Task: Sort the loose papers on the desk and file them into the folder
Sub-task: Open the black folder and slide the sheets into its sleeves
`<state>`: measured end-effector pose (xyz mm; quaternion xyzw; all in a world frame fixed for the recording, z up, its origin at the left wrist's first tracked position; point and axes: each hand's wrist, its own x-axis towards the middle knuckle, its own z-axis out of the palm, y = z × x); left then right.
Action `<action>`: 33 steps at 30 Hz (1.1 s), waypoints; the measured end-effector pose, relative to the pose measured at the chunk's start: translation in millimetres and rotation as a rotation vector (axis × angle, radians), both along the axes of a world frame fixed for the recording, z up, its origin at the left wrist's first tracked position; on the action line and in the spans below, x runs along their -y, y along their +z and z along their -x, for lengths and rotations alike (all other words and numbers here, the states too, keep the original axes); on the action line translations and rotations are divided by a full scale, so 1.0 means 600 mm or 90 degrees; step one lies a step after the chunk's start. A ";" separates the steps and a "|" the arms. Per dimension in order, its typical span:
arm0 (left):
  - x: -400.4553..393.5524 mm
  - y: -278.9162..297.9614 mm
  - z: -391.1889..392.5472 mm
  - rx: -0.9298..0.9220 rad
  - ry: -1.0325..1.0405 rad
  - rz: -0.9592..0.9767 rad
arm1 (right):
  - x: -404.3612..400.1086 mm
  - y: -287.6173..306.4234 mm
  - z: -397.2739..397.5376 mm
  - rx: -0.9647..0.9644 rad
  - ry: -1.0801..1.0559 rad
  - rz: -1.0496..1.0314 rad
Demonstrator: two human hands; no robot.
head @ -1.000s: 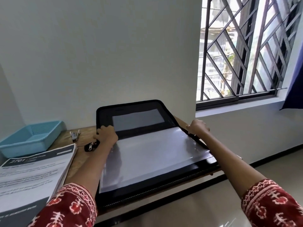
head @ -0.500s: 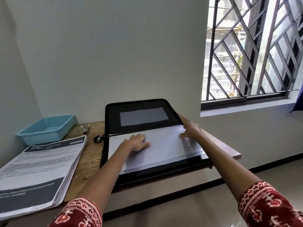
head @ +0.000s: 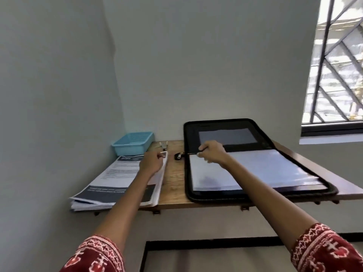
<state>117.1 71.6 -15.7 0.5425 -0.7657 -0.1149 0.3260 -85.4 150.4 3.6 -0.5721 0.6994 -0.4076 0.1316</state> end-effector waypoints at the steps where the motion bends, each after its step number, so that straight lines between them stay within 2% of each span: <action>1: 0.003 -0.001 -0.033 0.009 0.058 0.007 | 0.010 -0.003 -0.028 0.028 0.026 -0.002; 4: 0.019 -0.006 -0.126 0.037 0.183 -0.009 | 0.048 -0.019 -0.105 0.012 0.069 0.007; 7: 0.040 -0.005 -0.190 0.067 0.221 -0.063 | 0.090 -0.033 -0.156 -0.088 0.063 0.017; 14: 0.102 0.011 -0.226 0.061 0.171 -0.158 | 0.179 -0.013 -0.224 -0.239 0.172 0.018; 18: 0.138 0.004 -0.227 0.041 0.124 -0.220 | 0.235 -0.012 -0.246 -0.282 0.190 -0.053; 21: 0.168 -0.003 -0.228 -0.025 0.081 -0.248 | 0.264 -0.018 -0.258 -0.348 0.245 -0.160; 25: 0.204 -0.011 -0.227 -0.082 0.057 -0.210 | 0.286 -0.023 -0.259 -0.397 0.291 -0.249; 30: 0.225 -0.026 -0.229 -0.188 0.101 -0.073 | 0.290 -0.012 -0.259 -0.412 0.300 -0.290; 33: 0.231 -0.028 -0.221 -0.153 0.098 -0.054 | 0.292 -0.010 -0.261 -0.409 0.299 -0.297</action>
